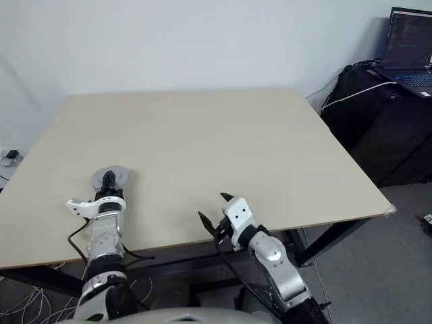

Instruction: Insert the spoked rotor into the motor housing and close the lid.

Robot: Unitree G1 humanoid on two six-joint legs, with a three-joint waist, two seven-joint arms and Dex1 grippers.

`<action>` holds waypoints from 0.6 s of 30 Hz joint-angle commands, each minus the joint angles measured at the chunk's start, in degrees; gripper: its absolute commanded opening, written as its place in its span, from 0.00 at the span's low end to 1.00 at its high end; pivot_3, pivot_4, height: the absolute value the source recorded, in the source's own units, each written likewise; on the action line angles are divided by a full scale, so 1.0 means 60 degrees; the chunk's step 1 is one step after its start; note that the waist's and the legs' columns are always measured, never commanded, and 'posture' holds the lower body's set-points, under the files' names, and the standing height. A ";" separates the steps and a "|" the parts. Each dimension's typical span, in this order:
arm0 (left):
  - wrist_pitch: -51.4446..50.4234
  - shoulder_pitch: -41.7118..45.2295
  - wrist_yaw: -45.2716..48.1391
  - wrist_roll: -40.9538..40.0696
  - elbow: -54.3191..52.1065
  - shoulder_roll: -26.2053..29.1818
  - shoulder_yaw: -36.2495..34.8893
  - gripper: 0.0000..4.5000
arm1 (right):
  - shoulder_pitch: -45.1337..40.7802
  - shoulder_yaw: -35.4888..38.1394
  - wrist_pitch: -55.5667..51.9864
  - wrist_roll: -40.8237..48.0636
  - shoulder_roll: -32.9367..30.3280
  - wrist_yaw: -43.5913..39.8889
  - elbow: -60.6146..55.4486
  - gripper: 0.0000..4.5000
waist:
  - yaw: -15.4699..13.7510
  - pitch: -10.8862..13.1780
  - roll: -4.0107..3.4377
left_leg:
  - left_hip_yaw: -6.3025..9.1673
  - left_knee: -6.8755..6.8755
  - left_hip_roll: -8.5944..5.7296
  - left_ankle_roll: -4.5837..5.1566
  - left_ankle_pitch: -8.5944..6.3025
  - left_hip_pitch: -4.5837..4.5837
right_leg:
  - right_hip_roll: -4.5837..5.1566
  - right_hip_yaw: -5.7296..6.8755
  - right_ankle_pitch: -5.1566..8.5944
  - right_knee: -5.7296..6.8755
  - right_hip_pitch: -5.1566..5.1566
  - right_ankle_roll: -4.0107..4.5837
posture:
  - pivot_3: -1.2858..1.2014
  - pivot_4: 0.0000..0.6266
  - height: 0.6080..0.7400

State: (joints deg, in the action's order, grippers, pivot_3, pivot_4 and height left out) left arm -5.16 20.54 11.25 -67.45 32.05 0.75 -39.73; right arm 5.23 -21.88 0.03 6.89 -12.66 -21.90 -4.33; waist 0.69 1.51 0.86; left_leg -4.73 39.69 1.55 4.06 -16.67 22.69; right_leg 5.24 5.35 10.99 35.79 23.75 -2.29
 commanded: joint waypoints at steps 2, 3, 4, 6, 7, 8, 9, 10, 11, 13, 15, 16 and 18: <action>0.0614 0.0971 0.0131 0.0384 0.0695 0.0428 -0.0368 0.48 | 0.0045 0.0342 0.0360 0.0010 0.0137 -0.0086 -0.0166 1.00 | 0.0004 0.0001 0.0001 | 0.0002 0.0000 0.0003 -0.0002 0.0001 0.0000 | -0.0001 0.0002 0.0000 0.0000 0.0001 0.0001 | 0.52 0.00 1.00; 0.0761 0.1113 0.0096 0.0496 0.0961 0.0514 -0.0465 0.48 | 0.0092 0.0394 0.0404 0.0013 0.0150 -0.0096 -0.0165 1.00 | 0.0004 0.0001 0.0002 | 0.0003 0.0000 0.0002 -0.0003 0.0001 0.0000 | -0.0002 0.0003 0.0000 0.0002 0.0001 0.0001 | 0.52 0.00 1.00; 0.0851 0.1217 0.0099 0.0582 0.1155 0.0572 -0.0545 0.48 | 0.0122 0.0432 0.0435 0.0011 0.0165 -0.0113 -0.0159 1.00 | 0.0004 0.0000 0.0002 | 0.0005 0.0000 0.0002 -0.0005 0.0002 0.0001 | -0.0003 0.0005 0.0000 0.0001 0.0001 0.0002 | 0.52 0.00 1.00; 0.0975 0.1383 0.0113 0.0715 0.1479 0.0679 -0.0668 0.48 | 0.0167 0.0477 0.0482 -0.0017 0.0177 -0.0167 -0.0137 1.00 | 0.0008 0.0000 0.0002 | 0.0005 -0.0001 0.0002 -0.0006 0.0003 0.0001 | -0.0004 0.0004 0.0000 0.0001 0.0001 0.0003 | 0.52 0.00 1.00; 0.1046 0.1496 0.0119 0.0829 0.1710 0.0783 -0.0714 0.48 | 0.0194 0.0496 0.0492 -0.0016 0.0182 -0.0209 -0.0119 1.00 | 0.0008 0.0000 0.0002 | 0.0004 -0.0001 0.0001 -0.0007 0.0003 0.0001 | -0.0002 0.0003 -0.0001 0.0000 0.0000 0.0004 | 0.52 0.00 1.00; 0.1109 0.1619 0.0120 0.0931 0.1949 0.0900 -0.0769 0.48 | 0.0224 0.0510 0.0469 -0.0001 0.0185 -0.0255 -0.0111 1.00 | 0.0009 -0.0001 0.0003 | 0.0002 -0.0001 0.0001 -0.0009 0.0003 0.0001 | -0.0002 0.0002 -0.0001 0.0000 0.0000 0.0003 | 0.52 0.00 1.00; 0.1155 0.1711 0.0135 0.1007 0.2130 0.0982 -0.0815 0.48 | 0.0243 0.0522 0.0449 0.0008 0.0191 -0.0289 -0.0107 1.00 | 0.0008 -0.0001 0.0006 | 0.0002 -0.0001 0.0000 -0.0012 0.0005 0.0001 | -0.0001 0.0002 -0.0001 0.0000 0.0000 0.0004 | 0.52 0.00 1.00; 0.1196 0.1785 0.0153 0.1058 0.2268 0.1043 -0.0857 0.48 | 0.0262 0.0534 0.0435 0.0006 0.0203 -0.0309 -0.0112 1.00 | 0.0005 -0.0001 0.0006 | 0.0003 0.0000 0.0000 -0.0015 0.0007 0.0001 | -0.0002 0.0003 -0.0001 0.0000 0.0000 0.0004 | 0.52 0.00 1.00; 0.1255 0.1882 0.0172 0.1111 0.2428 0.1126 -0.0900 0.48 | 0.0269 0.0553 0.0414 0.0008 0.0219 -0.0325 -0.0094 1.00 | 0.0006 -0.0001 0.0006 | 0.0004 0.0000 0.0000 -0.0015 0.0007 0.0001 | -0.0002 0.0004 -0.0001 0.0001 -0.0001 0.0003 | 0.52 0.00 1.00; 0.1340 0.2056 0.0166 0.1214 0.2724 0.1271 -0.1009 0.48 | 0.0282 0.0583 0.0394 0.0004 0.0262 -0.0355 -0.0076 1.00 | 0.0002 -0.0002 0.0008 | 0.0004 0.0000 0.0001 -0.0014 0.0007 0.0000 | -0.0002 0.0004 -0.0001 0.0003 -0.0001 0.0003 | 0.52 0.00 1.00; 0.1399 0.2153 0.0144 0.1329 0.2949 0.1371 -0.1069 0.48 | 0.0302 0.0600 0.0372 0.0003 0.0303 -0.0372 -0.0079 1.00 | 0.0003 -0.0002 0.0008 | 0.0006 0.0000 0.0002 -0.0015 0.0007 0.0000 | -0.0001 0.0007 -0.0002 0.0004 -0.0002 0.0004 | 0.52 0.00 1.00; 0.1456 0.2195 0.0083 0.1406 0.3071 0.1417 -0.1096 0.48 | 0.0306 0.0614 0.0345 0.0013 0.0325 -0.0367 -0.0075 1.00 | 0.0003 -0.0002 0.0008 | 0.0007 0.0000 0.0002 -0.0015 0.0007 0.0000 | -0.0001 0.0006 -0.0002 0.0004 -0.0002 0.0005 | 0.52 0.00 1.00; 0.1633 0.2294 -0.0055 0.1498 0.3344 0.1529 -0.1219 0.48 | 0.0314 0.0646 0.0257 0.0035 0.0367 -0.0346 -0.0066 1.00 | 0.0011 -0.0002 0.0008 | 0.0007 0.0000 0.0001 -0.0034 0.0018 -0.0001 | -0.0001 0.0006 -0.0003 0.0004 -0.0002 0.0006 | 0.52 0.00 1.00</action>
State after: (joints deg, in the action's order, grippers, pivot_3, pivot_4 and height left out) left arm 3.29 31.55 10.49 -59.33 52.44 8.44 -46.73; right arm 7.64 -19.19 1.13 6.86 -10.77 -23.84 -3.74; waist 0.76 1.50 0.91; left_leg -4.70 39.69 1.56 3.81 -16.53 22.69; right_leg 5.23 5.39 10.97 35.82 23.74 -2.25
